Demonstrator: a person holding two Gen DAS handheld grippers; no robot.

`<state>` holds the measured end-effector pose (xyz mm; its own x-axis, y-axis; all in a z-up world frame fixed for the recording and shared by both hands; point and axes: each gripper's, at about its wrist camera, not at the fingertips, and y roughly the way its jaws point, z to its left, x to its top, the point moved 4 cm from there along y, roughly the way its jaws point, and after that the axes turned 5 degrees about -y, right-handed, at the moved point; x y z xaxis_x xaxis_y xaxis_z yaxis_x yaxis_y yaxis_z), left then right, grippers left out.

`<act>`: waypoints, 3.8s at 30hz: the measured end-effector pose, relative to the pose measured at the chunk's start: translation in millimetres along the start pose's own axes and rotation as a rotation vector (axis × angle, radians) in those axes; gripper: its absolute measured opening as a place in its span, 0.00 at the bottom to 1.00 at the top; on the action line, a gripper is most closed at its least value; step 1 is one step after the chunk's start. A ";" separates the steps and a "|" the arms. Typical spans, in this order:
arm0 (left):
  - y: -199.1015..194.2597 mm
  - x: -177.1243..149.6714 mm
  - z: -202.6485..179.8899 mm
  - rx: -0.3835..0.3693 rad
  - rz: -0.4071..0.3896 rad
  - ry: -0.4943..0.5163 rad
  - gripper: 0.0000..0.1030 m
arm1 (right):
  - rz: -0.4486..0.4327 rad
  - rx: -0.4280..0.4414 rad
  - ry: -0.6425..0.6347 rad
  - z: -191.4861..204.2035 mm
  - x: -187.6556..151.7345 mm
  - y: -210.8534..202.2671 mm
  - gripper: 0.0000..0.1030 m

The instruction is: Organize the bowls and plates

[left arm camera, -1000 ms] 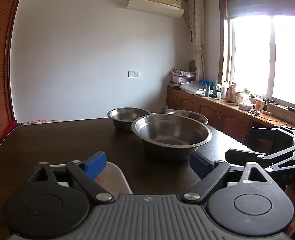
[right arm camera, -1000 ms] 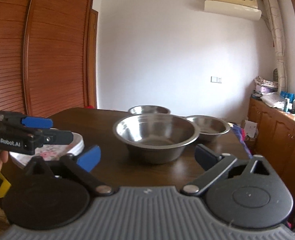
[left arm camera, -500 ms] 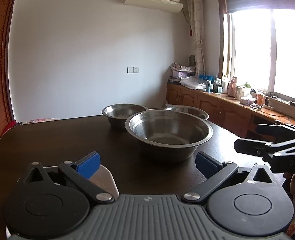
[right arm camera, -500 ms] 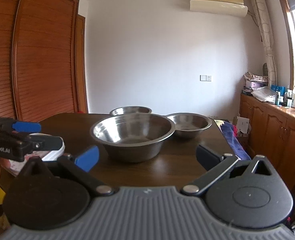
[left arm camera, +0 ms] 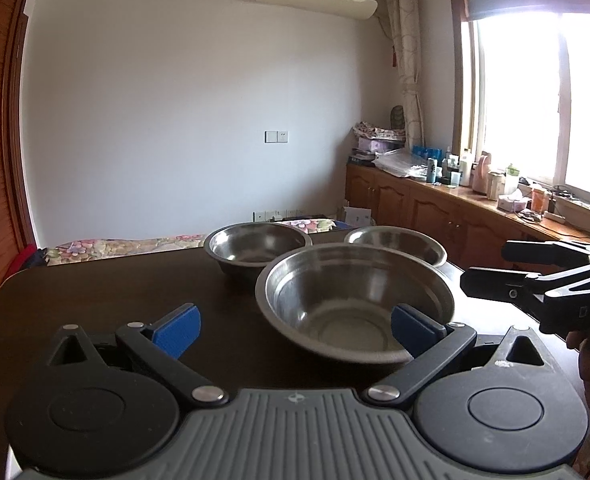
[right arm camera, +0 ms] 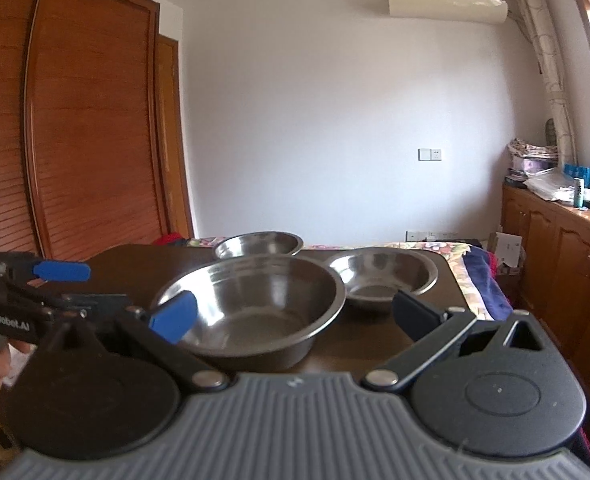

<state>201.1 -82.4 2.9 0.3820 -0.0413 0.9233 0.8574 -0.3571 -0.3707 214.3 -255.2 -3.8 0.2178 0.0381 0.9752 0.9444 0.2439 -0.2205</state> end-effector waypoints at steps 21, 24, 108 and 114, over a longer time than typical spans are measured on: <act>47.4 -1.3 0.3 -0.008 0.185 -0.065 0.84 | 0.241 0.170 0.071 -28.0 -7.9 66.6 0.60; 48.0 -1.2 0.8 -0.017 0.193 -0.071 0.81 | 0.247 0.174 0.067 -26.7 -6.2 68.0 0.56; -74.8 -27.7 20.3 0.034 -0.041 -0.099 1.00 | 0.049 0.045 0.062 2.9 -19.2 -39.5 0.60; -77.0 -20.9 23.9 0.053 -0.062 -0.086 1.00 | 0.012 0.020 0.021 5.6 -8.8 -44.6 0.83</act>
<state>135.4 -31.8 9.8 0.3539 0.0603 0.9333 0.8964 -0.3065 -0.3201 168.9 -261.0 -2.4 0.2340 0.0211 0.9720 0.9366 0.2633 -0.2312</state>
